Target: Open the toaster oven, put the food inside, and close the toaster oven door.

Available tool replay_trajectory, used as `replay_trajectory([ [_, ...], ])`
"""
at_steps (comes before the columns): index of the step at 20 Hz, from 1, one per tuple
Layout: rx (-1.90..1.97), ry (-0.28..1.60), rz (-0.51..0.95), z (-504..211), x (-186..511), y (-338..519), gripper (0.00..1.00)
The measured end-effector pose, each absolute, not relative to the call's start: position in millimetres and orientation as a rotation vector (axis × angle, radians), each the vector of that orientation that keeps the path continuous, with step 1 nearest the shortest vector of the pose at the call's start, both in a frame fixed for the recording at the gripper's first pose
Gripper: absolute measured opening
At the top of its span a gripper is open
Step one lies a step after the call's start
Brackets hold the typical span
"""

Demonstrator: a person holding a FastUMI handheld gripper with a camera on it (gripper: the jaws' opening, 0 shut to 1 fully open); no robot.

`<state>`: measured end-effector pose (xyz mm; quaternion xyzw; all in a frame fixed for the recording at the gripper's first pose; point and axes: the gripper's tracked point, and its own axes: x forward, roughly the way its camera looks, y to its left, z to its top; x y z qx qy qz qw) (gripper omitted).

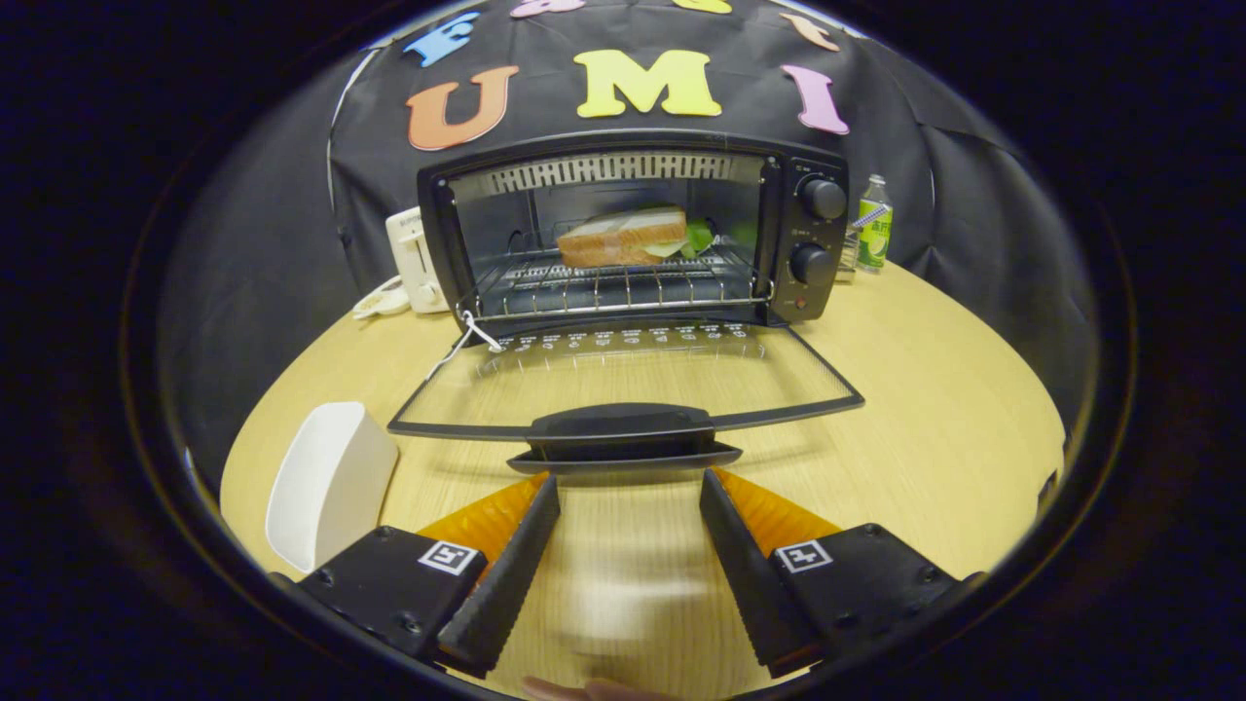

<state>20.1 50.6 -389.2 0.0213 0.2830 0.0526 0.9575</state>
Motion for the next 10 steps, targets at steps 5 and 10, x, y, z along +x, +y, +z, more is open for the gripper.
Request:
replay_trajectory([
  [5,0.045,0.528,0.102,-383,18,50,0.96],
  [10,-0.001,0.38,0.068,-365,14,49,0.96],
])
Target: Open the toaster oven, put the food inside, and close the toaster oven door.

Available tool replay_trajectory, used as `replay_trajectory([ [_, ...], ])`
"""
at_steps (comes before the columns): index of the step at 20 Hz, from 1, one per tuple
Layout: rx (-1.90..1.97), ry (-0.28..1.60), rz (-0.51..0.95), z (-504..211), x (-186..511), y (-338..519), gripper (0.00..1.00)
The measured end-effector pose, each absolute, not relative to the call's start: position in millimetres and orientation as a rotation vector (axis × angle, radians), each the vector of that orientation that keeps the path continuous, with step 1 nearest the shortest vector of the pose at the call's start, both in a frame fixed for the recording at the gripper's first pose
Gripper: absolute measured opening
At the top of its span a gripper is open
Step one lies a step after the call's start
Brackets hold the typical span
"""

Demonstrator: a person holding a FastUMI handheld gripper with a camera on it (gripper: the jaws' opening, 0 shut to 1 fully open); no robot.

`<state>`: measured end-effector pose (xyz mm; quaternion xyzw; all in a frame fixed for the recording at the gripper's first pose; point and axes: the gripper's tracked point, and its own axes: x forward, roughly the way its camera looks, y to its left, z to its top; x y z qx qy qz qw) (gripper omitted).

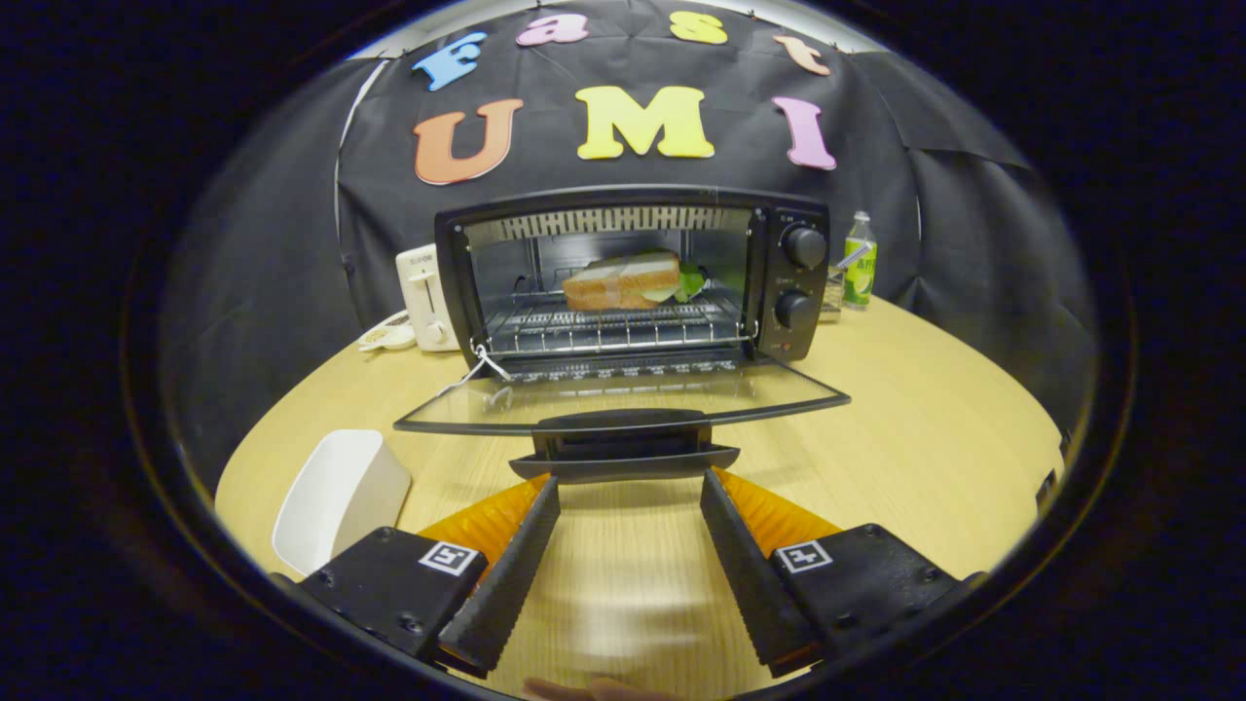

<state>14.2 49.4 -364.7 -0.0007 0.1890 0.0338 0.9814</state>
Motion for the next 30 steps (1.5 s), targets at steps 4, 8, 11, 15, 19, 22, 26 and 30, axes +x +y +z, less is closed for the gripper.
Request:
replay_trajectory([
  [4,-0.003,0.332,0.062,-367,18,52,0.95],
  [8,-0.017,0.277,0.058,-358,18,53,0.94],
  [11,-0.049,0.206,0.055,-337,19,52,0.94],
  [15,-0.019,0.169,0.071,-319,23,54,0.94],
  [19,-0.01,0.152,0.078,-306,27,55,0.94],
  [22,-0.005,0.174,0.1,-305,30,61,0.95],
  [26,0.01,0.204,0.092,-303,35,61,0.95],
  [30,0.011,0.182,0.107,-280,25,61,0.95],
])
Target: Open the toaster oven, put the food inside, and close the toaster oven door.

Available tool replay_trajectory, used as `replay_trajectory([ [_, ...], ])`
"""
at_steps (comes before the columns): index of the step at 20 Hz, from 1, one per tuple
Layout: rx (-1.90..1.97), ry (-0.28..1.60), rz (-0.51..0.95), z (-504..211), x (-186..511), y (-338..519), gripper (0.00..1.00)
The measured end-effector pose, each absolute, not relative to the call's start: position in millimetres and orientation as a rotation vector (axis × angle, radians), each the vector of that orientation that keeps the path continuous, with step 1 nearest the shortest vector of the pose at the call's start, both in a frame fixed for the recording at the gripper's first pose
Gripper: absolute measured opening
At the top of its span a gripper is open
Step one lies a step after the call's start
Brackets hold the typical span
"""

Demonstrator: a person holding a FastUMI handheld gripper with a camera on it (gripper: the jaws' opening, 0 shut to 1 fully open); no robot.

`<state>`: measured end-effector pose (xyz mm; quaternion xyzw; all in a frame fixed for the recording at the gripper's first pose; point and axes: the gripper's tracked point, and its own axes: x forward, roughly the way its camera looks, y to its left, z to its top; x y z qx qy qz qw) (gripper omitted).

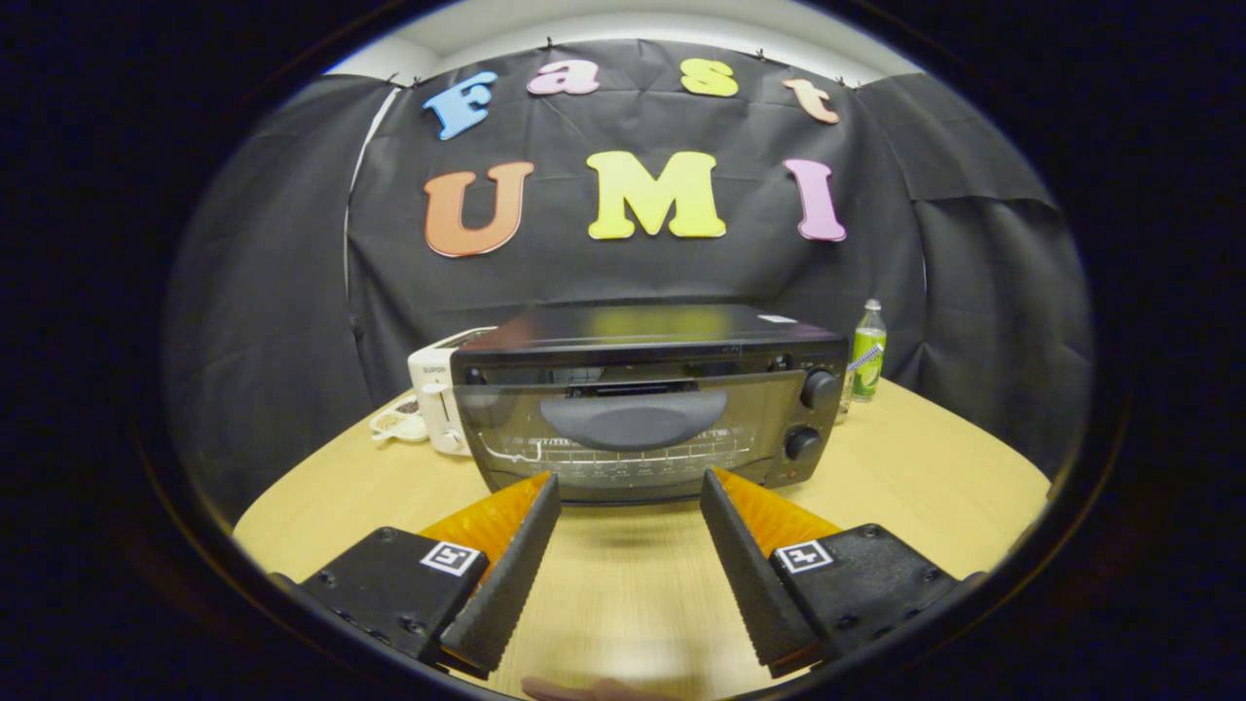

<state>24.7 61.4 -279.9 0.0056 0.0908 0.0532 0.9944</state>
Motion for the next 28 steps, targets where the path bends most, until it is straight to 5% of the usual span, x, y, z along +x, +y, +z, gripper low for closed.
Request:
replay_trajectory([
  [15,0.02,-0.075,0.117,-93,-122,16,1.0],
  [28,0.045,-0.011,0.111,-94,-185,-6,1.0],
])
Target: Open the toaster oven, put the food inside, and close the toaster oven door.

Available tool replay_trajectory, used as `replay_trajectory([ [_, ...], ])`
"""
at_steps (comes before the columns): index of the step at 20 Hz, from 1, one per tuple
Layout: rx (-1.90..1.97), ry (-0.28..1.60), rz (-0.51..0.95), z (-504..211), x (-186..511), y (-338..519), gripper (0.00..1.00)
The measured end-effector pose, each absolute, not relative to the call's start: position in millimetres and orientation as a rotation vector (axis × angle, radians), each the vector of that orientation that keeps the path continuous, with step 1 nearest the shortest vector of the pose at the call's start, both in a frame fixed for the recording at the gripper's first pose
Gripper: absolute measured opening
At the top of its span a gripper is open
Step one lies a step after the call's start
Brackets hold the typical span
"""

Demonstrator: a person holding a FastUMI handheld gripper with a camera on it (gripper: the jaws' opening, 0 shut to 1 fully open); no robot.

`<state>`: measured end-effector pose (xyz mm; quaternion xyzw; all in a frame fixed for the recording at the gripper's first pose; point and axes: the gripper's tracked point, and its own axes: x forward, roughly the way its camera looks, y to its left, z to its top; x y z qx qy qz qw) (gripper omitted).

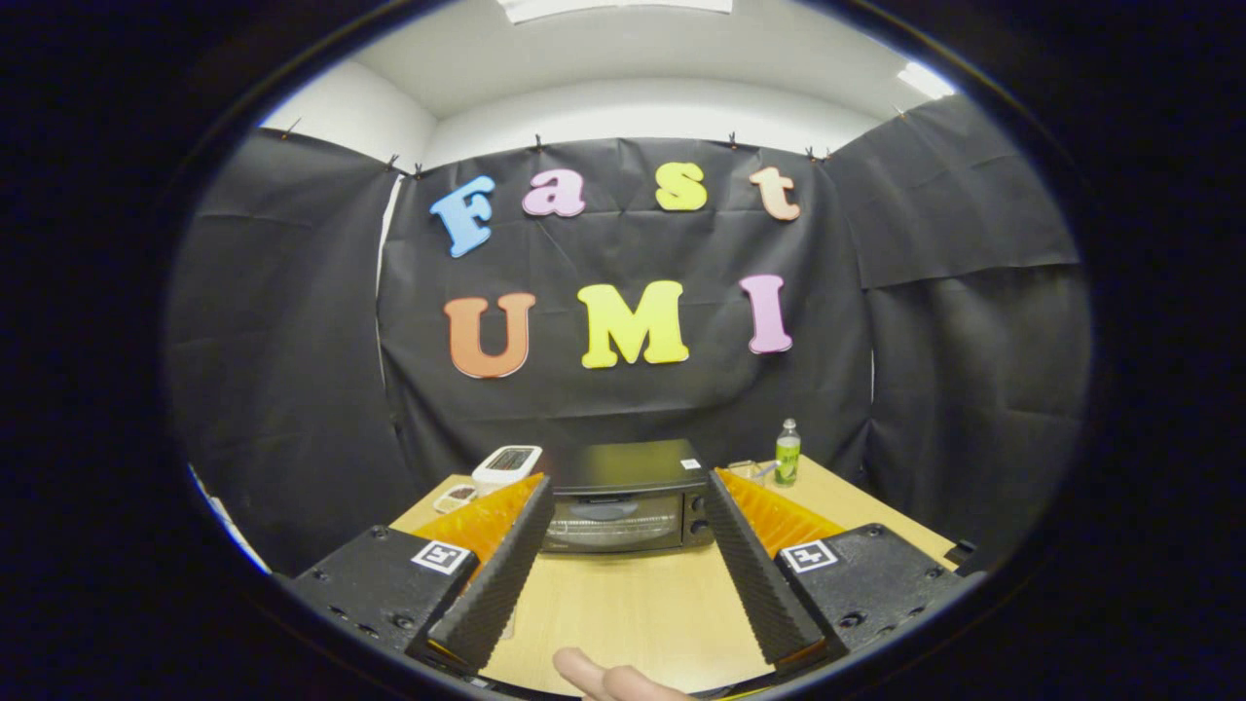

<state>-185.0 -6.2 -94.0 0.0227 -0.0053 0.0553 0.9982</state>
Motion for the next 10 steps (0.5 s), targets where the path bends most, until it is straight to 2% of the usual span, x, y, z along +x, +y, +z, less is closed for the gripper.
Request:
replay_trajectory([
  [10,0.012,-0.029,0.12,-102.0,-192.1,-7.6,1.0],
])
